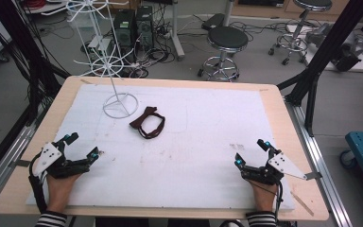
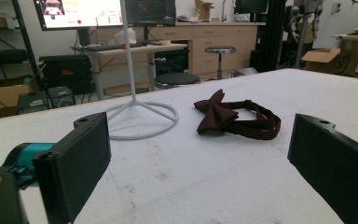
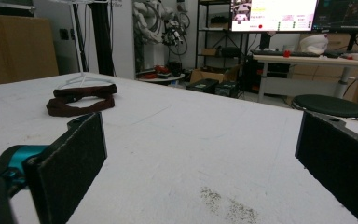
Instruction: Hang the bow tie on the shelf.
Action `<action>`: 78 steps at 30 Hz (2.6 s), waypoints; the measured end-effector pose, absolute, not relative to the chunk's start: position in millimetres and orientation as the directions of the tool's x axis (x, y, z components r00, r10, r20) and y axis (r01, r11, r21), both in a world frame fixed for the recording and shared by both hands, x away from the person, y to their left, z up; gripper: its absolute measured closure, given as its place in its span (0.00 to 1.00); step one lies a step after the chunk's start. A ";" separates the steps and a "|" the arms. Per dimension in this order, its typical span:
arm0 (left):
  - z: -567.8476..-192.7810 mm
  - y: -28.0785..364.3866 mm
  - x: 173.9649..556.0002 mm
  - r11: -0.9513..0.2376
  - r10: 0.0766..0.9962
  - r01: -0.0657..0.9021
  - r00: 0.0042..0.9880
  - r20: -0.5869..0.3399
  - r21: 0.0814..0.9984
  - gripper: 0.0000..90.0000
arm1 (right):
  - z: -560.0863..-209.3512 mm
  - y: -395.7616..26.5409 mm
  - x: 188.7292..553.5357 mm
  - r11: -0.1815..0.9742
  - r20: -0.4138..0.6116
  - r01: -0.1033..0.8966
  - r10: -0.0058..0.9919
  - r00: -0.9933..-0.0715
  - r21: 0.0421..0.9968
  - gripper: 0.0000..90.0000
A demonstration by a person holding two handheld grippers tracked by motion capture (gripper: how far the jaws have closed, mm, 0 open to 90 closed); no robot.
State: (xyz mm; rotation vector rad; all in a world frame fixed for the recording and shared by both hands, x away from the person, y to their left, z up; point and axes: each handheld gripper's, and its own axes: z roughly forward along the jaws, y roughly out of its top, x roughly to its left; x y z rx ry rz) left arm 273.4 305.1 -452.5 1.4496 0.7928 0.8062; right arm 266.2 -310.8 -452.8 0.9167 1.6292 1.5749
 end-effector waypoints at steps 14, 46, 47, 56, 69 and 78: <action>-452.2 305.5 274.0 -0.026 0.851 0.006 0.525 0.019 1.000 0.07 | -452.7 -309.2 265.2 0.029 -0.010 0.029 0.859 -0.513 0.999 0.01; -377.7 275.4 311.7 -0.202 0.774 0.101 0.626 0.096 0.974 0.07 | -452.8 -310.0 265.6 0.020 0.000 0.033 0.859 -0.513 0.999 0.01; -375.9 273.0 313.9 -0.210 0.771 0.105 0.630 0.099 0.972 0.07 | -452.7 -310.0 265.5 0.020 0.001 0.034 0.859 -0.513 0.999 0.01; -365.0 252.7 334.0 -0.249 0.744 0.146 0.661 0.093 0.957 0.07 | -452.6 -309.7 265.3 0.023 -0.002 0.035 0.861 -0.509 0.999 0.01; -351.9 228.8 353.4 -0.300 0.723 0.178 0.683 0.102 0.937 0.07 | -452.7 -309.9 265.4 0.021 0.000 0.035 0.860 -0.510 0.999 0.01; -348.5 214.7 370.7 -0.345 0.715 0.238 0.694 0.089 0.908 0.07 | -452.8 -310.1 265.5 0.021 0.000 0.034 0.860 -0.510 0.999 0.01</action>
